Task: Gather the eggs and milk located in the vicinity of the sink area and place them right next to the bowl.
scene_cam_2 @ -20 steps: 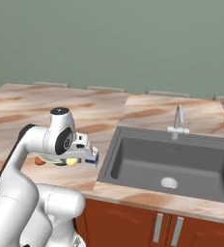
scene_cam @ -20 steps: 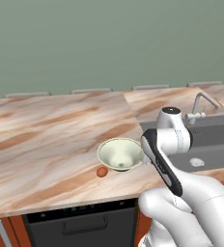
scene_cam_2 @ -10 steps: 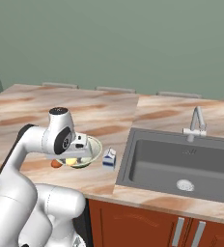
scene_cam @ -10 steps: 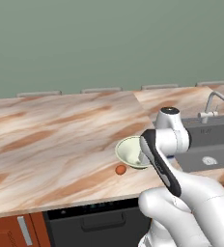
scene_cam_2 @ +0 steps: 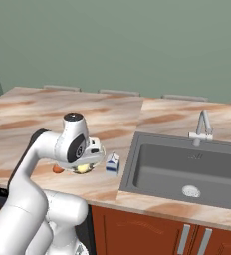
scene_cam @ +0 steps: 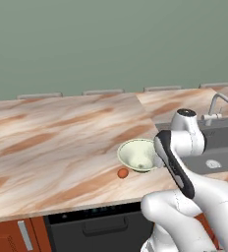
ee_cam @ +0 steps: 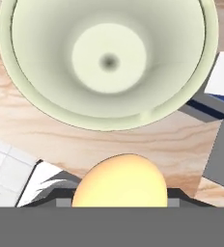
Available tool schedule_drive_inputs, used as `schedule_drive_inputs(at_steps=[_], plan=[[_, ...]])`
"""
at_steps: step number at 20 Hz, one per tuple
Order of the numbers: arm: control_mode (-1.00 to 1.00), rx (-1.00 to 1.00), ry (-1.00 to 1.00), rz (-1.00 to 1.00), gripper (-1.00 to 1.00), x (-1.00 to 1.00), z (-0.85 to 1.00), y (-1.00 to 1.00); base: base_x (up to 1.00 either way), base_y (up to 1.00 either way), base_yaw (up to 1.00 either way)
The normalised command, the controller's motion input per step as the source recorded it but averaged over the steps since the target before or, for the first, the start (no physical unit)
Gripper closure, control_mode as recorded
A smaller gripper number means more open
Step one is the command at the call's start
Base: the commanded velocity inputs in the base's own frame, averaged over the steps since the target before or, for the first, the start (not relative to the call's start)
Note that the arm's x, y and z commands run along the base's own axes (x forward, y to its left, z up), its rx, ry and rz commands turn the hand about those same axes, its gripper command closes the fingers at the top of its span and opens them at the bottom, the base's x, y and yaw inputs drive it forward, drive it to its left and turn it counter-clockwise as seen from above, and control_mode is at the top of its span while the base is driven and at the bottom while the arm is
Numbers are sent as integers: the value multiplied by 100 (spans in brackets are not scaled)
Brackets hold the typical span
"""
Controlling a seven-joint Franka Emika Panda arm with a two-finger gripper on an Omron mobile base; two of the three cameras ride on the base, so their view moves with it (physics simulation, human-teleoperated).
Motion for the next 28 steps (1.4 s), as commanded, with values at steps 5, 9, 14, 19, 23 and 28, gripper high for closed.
schedule_drive_inputs(at_steps=[5,9,14,19,23,28], plan=[[-100,8,-6,36,100,-4,-6,-53,0,0,0],[-100,13,-9,20,100,-1,-25,-46,0,0,0],[-100,12,-22,11,100,0,-41,-22,0,0,0],[-100,9,-15,2,100,7,-12,-36,0,0,0],[-100,0,-3,2,100,21,-3,-4,0,0,0],[-100,3,-5,10,100,30,-6,22,0,0,0]])
